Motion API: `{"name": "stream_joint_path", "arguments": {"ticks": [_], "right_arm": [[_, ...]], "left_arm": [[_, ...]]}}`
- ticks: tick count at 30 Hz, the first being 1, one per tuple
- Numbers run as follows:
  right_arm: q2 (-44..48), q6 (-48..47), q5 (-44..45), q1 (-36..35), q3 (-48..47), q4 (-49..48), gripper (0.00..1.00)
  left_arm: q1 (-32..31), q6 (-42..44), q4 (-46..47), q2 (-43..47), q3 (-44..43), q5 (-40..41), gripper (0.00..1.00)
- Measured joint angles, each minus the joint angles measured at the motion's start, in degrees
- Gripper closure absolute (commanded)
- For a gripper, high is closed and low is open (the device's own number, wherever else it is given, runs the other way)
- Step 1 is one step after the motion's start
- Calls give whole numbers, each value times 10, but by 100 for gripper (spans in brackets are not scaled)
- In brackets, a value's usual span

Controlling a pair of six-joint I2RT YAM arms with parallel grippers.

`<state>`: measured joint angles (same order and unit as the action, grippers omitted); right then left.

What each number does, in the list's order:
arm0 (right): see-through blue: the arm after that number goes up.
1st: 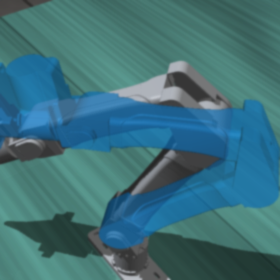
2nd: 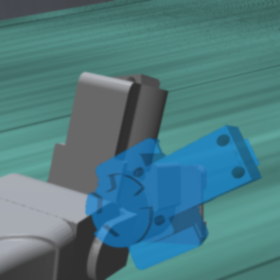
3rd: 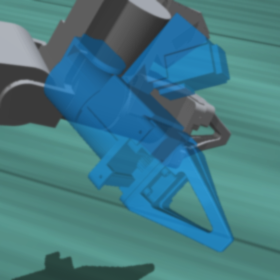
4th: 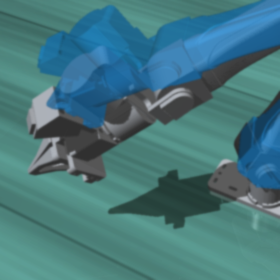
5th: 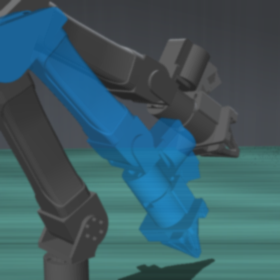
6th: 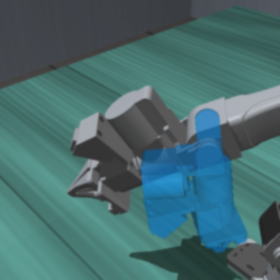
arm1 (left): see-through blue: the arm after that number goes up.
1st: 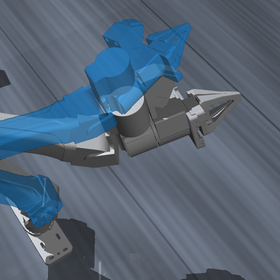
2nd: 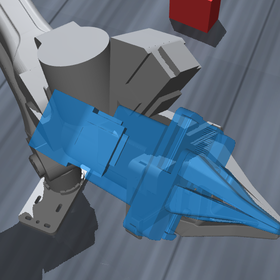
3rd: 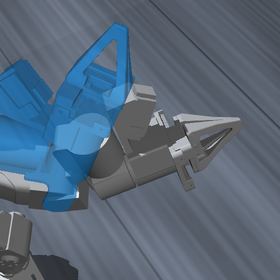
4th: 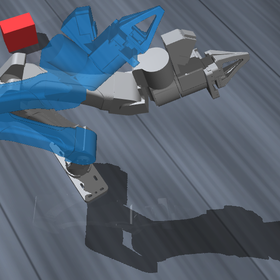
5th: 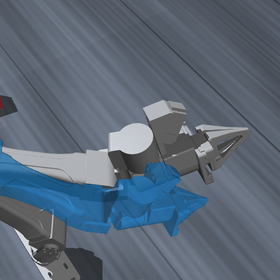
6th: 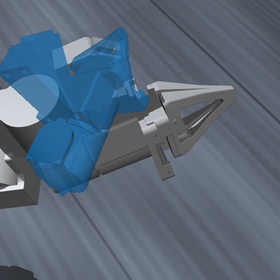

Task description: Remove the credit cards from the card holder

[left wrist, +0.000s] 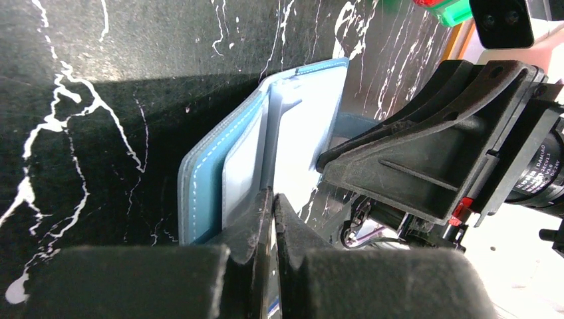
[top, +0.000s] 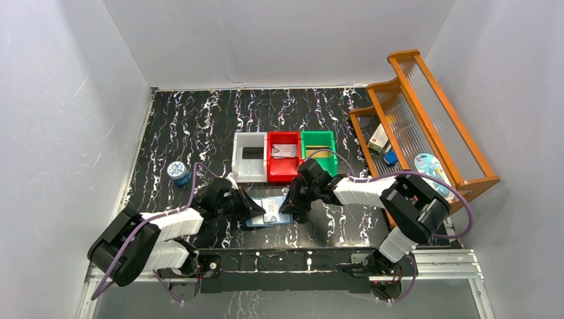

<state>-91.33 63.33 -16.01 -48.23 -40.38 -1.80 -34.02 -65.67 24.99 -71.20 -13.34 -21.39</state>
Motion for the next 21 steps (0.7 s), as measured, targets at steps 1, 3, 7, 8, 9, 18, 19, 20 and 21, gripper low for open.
{"name": "stream_joint_path", "arguments": {"ticks": [1,3,7,8,9,18,19,20,21], "right_arm": [[0,0,0,0,0,0,73],[0,1,0,0,0,0,73],[0,1,0,0,0,0,73],[0,1,0,0,0,0,73],[0,1,0,0,0,0,73],[46,-33,37,0,-3,44,71],[52,-36,37,0,-6,45,71],[57,-38,36,0,-10,45,71],[61,-40,33,0,-16,42,70]], "left_arm": [[1,2,-4,4,0,1,100],[2,5,-16,13,0,4,100],[3,15,-48,35,0,14,100],[3,16,-54,40,0,16,100],[4,16,-58,43,0,17,100],[5,35,-103,38,-33,28,100],[5,35,-105,38,-33,28,100],[5,36,-108,38,-33,28,100],[5,37,-110,38,-33,28,100]]}}
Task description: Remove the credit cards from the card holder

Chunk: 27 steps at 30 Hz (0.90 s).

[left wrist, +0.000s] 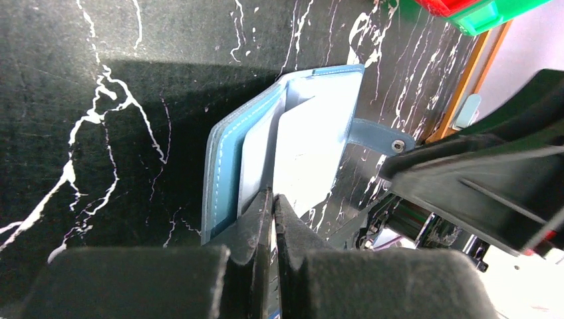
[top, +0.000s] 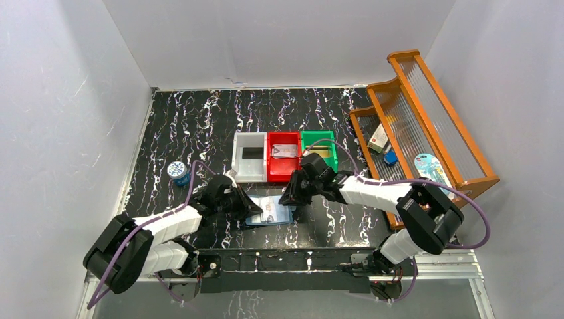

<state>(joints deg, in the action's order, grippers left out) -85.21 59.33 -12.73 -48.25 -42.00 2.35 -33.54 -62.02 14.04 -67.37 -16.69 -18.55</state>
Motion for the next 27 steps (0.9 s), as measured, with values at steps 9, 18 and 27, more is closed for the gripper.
{"name": "stream_joint_path", "arguments": {"ticks": [9,18,27], "right_arm": [[-57,-7,-55,-2,-49,-66,62],[-127,-2,-80,-2,-54,-50,60],[-120,7,-78,-2,-44,-54,60]], "left_arm": [[1,8,-15,1,-5,1,100],[1,16,-17,-10,-12,-6,92],[2,10,3,-33,-13,-21,89]]}}
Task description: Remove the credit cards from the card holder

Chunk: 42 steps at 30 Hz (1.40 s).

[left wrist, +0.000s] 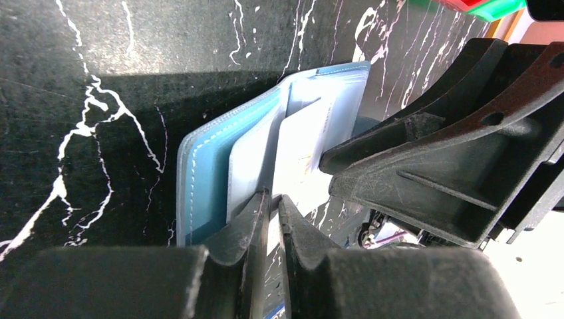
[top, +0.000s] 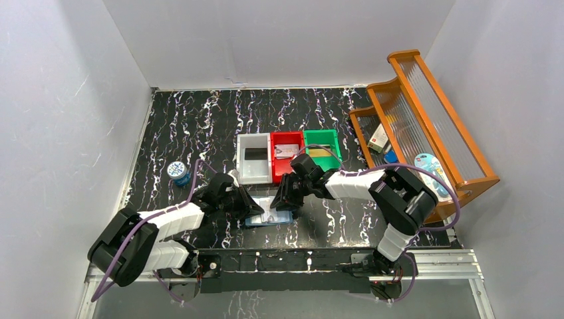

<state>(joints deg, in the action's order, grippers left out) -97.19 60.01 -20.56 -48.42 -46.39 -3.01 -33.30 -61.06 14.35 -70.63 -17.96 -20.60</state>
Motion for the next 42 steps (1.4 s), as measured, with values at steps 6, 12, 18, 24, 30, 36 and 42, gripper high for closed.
{"name": "stream_joint_path", "arguments": {"ticks": [6,12,18,24,30,36,42], "right_arm": [[5,-3,12,-5,1,5,60],[6,-3,18,-8,0,5,60],[6,-3,20,-8,0,6,61],[12,-1,33,-13,-1,19,61],[47,14,35,-17,38,16,61],[59,1,48,-20,37,37,58],[90,-28,100,-23,16,81,49]], "left_arm": [[0,-3,11,-1,0,-10,82],[0,-7,46,-15,0,-34,82],[0,0,43,-30,-7,-43,97],[0,19,-6,17,-13,-25,100],[0,57,-58,29,-27,-24,100],[0,96,-122,53,-53,-23,100],[0,135,-196,79,-120,-3,100]]}}
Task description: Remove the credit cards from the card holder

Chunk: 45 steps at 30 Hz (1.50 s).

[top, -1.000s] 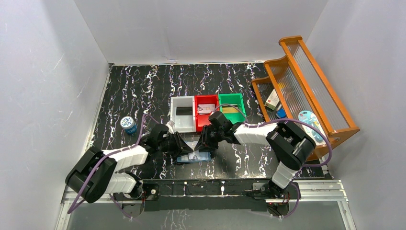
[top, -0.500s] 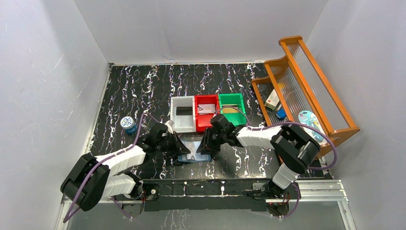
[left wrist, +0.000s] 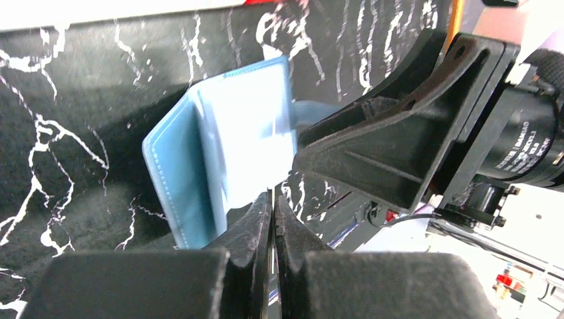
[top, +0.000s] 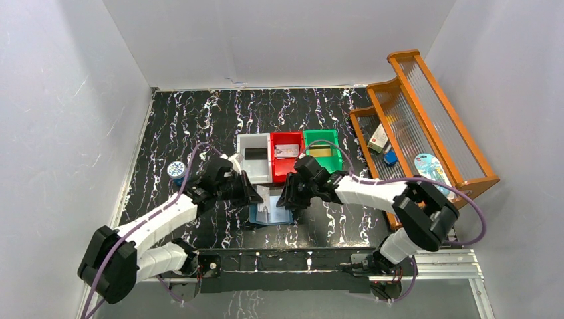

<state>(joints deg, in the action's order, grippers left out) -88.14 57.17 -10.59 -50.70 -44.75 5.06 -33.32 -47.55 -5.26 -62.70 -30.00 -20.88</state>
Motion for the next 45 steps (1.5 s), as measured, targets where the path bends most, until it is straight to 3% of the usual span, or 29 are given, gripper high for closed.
{"name": "stream_joint_path", "arguments": {"ticks": [4,7,16,20,25,33,45], "right_arm": [[49,-13,32,0,-5,12,34],[88,-21,62,0,-8,15,9],[201,-30,183,0,38,-33,2],[239,-46,173,9,69,-58,9],[240,-35,70,71,95,-130,20],[172,12,-98,102,116,-276,34],[82,95,-213,102,116,-446,57]], "left_arm": [[0,17,-21,10,-39,12,100],[0,26,-31,24,-48,20,100],[0,35,-33,40,-50,14,100],[4,33,-7,46,-50,-3,100],[36,16,47,55,-43,-59,100],[112,-64,188,59,33,-181,100],[114,-113,290,50,34,-264,100]]}}
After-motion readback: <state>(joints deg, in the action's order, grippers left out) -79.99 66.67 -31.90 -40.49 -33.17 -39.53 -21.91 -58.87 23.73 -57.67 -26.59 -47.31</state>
